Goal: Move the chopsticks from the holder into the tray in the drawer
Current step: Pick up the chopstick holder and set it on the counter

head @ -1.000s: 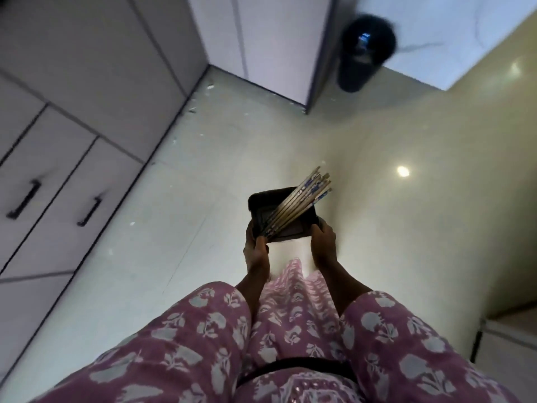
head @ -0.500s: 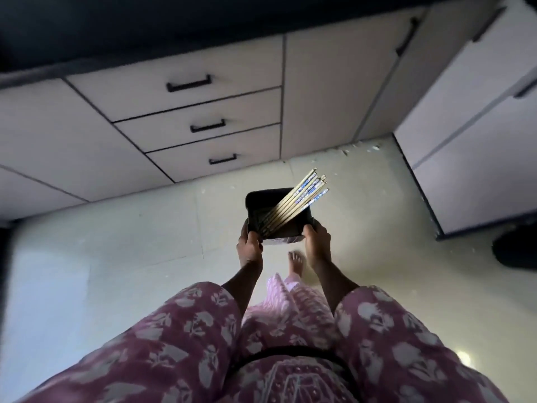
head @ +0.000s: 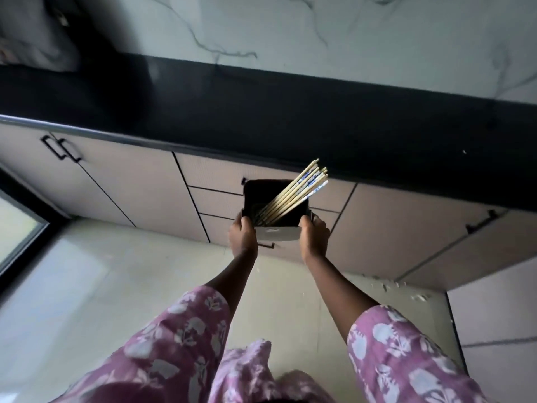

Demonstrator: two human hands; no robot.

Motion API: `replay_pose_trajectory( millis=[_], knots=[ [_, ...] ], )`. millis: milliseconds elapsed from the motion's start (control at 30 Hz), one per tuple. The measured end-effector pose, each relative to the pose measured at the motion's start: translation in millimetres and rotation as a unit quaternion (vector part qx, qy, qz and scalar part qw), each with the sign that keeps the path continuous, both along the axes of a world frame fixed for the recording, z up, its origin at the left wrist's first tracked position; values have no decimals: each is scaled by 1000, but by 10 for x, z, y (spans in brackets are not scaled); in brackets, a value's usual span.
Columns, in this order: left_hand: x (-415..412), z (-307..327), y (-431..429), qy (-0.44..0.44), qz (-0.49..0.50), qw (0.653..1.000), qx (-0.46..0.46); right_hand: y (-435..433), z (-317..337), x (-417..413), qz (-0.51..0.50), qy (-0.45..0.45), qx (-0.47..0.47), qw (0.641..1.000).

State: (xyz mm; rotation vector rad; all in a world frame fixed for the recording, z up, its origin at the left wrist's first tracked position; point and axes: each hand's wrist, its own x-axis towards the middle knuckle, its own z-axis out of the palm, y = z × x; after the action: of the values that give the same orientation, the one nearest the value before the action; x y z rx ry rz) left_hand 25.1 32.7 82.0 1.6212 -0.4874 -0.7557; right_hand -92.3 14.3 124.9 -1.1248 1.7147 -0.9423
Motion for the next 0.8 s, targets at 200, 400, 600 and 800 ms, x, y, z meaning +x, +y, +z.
replay_pose_trajectory(
  millis=[200,400,600,800],
  knots=[
    [559,391,-829,-54,-50,997,-32,-886,298,482,-25,-23,-38,999],
    [1096,661,-1721,-44,-99,993,-44,-1711,581,940,-53,-51,-70,995],
    [1353,791,-2435,-19,-163,986,-9,-2297,743,1127,-93,-48,-71,992],
    [1372,775,-3039,-33,-171,984,44,-2822,690,1186,-122,-17,-52,991]
  ],
)
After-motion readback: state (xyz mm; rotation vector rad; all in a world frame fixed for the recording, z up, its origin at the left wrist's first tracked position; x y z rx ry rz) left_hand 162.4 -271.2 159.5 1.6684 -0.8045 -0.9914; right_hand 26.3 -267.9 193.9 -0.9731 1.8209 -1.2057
